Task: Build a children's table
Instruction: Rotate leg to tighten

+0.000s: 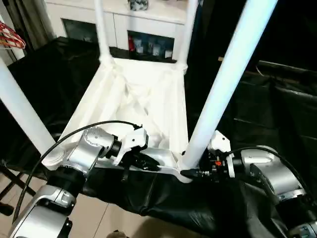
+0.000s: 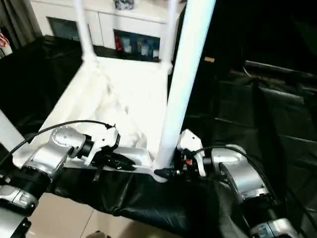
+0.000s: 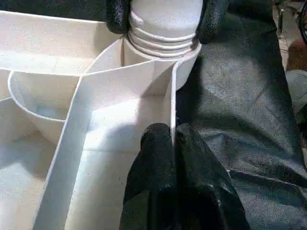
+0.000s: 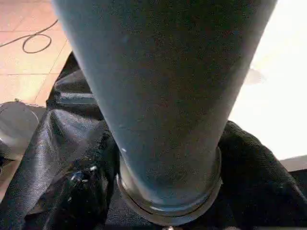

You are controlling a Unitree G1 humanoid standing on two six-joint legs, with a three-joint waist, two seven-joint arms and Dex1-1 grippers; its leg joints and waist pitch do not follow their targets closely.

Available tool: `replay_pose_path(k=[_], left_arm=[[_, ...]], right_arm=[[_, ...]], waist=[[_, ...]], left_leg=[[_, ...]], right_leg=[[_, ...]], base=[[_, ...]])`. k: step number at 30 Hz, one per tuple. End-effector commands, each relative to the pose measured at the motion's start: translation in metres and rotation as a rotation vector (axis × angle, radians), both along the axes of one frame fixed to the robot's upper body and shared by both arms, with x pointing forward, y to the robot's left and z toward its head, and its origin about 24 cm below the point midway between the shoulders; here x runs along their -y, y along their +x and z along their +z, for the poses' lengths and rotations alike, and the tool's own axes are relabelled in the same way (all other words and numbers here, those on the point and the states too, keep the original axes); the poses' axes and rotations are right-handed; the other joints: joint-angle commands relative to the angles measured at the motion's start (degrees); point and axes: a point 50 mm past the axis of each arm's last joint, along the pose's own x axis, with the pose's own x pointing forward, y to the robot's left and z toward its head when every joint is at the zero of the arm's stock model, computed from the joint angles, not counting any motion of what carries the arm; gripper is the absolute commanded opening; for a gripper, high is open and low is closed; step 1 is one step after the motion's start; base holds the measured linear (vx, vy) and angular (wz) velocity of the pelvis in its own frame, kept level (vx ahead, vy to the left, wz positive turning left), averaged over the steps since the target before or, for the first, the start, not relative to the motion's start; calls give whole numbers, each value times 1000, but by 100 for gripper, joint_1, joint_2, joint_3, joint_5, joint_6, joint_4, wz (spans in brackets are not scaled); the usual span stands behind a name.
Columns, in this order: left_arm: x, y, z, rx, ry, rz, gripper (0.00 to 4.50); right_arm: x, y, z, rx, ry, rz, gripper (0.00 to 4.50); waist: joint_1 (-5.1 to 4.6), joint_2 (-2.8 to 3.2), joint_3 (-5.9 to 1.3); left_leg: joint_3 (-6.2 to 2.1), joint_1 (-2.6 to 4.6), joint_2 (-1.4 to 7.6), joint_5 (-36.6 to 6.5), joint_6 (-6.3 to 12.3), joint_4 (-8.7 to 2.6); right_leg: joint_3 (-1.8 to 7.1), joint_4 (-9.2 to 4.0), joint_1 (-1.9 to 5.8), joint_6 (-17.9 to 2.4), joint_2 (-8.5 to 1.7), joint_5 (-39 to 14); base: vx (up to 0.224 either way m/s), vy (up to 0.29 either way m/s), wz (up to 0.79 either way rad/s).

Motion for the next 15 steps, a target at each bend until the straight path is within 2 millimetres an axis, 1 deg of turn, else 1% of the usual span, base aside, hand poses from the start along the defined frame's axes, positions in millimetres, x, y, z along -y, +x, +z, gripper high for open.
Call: replay_pose_path(k=[1, 3, 6, 7, 8, 9, 11, 12, 13, 14, 15], left_arm=[[5, 10, 16, 57, -65, 18, 0], [6, 10, 16, 58, -71, 19, 0], [8, 10, 15, 65, -86, 29, 0], [11, 11, 14, 73, -100, 44, 0], [16, 13, 14, 96, -120, 82, 0], [16, 13, 14, 96, -120, 82, 0], [21, 16, 14, 114, -136, 119, 0], [21, 16, 14, 114, -136, 119, 0], [25, 18, 14, 134, -137, 151, 0], [31, 20, 13, 149, -137, 180, 0], [36, 21, 12, 159, -136, 200, 0]], right_arm=[[-12, -10, -5, -27, 13, 90, 273], [-13, -11, -5, -33, 26, 83, 268], [-15, -11, -4, -32, 43, 62, 266], [-16, -10, -4, -25, 55, 40, 266], [-19, -6, -6, -3, 69, -21, 265], [-19, -6, -6, -3, 69, -21, 265], [-22, -1, -8, 24, 75, -96, 265], [-22, -1, -8, 24, 75, -96, 265], [-25, 4, -11, 40, 72, -163, 265], [-28, 11, -15, 65, 61, -249, 265], [-31, 15, -17, 81, 53, -309, 265]], waist=[[-6, -34, -329], [-5, -36, -332], [-3, -29, -343], [2, -27, -342], [3, -30, -337], [-8, -36, -328], [-39, -40, -317], [-66, -44, -312], [-74, -50, -315], [-90, -53, -305], [-108, -52, -297]], left_leg=[[-12, 30, 148, -1579, 181, -371], [-11, 29, 148, -1568, 177, -370], [-8, 21, 148, -1469, 196, -362], [-9, 24, 150, -1475, 196, -365], [-8, 19, 148, -1503, 187, -365], [-16, 16, 140, -1572, 152, -375], [-32, 17, 132, -1697, 82, -387], [-37, 32, 120, -1798, 57, -393], [-40, 31, 123, -1801, 43, -390], [-44, 46, 120, -1882, 41, -393], [-49, 28, 119, -1892, 26, -398]], right_leg=[[228, -416, 254, -995, -308, -1888], [228, -419, 257, -984, -304, -1862], [228, -387, 263, -1058, -291, -1597], [224, -389, 265, -1064, -294, -1601], [226, -396, 262, -1054, -296, -1645], [223, -411, 260, -1016, -304, -1789], [216, -441, 253, -908, -311, -2120], [210, -476, 247, -836, -311, -2344], [214, -478, 243, -808, -321, -2404], [208, -505, 223, -772, -323, -2569], [207, -507, 227, -739, -324, -2647]], base=[[0, 0, 0], [0, 0, 0], [0, 0, 0], [0, 0, 0], [0, 0, 0], [0, 0, 0], [0, 0, 0], [0, 0, 0], [0, 0, 0], [0, 0, 0], [0, 0, 0]])
